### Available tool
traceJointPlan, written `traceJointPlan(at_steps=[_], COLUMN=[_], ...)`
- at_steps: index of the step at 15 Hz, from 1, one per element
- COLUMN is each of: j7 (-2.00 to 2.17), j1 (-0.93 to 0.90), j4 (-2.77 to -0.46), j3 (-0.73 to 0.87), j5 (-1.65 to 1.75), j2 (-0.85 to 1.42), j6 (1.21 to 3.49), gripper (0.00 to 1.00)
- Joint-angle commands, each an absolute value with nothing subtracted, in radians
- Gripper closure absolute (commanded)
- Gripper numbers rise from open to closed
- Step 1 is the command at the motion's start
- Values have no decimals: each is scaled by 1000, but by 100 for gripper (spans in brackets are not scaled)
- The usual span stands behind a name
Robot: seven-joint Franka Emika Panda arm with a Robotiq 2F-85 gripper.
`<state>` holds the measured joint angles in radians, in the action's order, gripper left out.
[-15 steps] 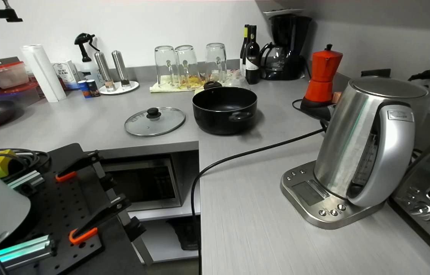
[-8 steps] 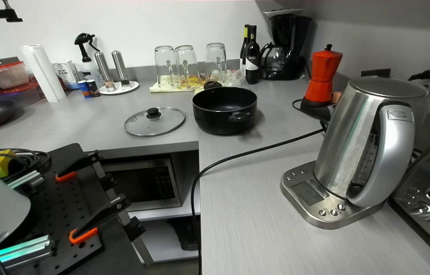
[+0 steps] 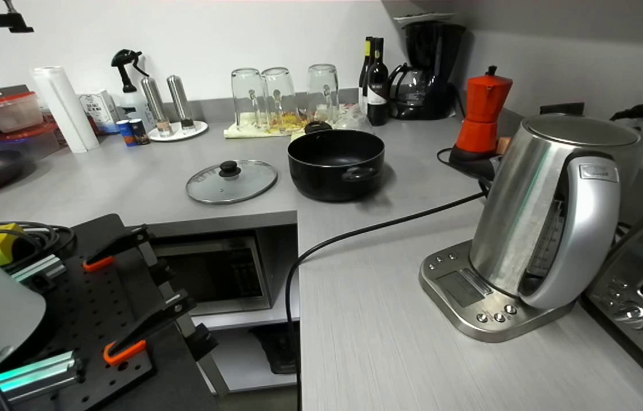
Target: Put the lid on the pot
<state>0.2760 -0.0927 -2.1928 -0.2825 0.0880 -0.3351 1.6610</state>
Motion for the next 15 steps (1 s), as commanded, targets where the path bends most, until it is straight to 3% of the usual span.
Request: traceJointPlan(at_steps=[1, 15], j7=[200, -31], j1=[-134, -291], j4=[-2185, -2181], j3=[-267, -345], j5=[109, 360], j2=[-289, -42], j6=[1720, 1973], gripper=[0, 0])
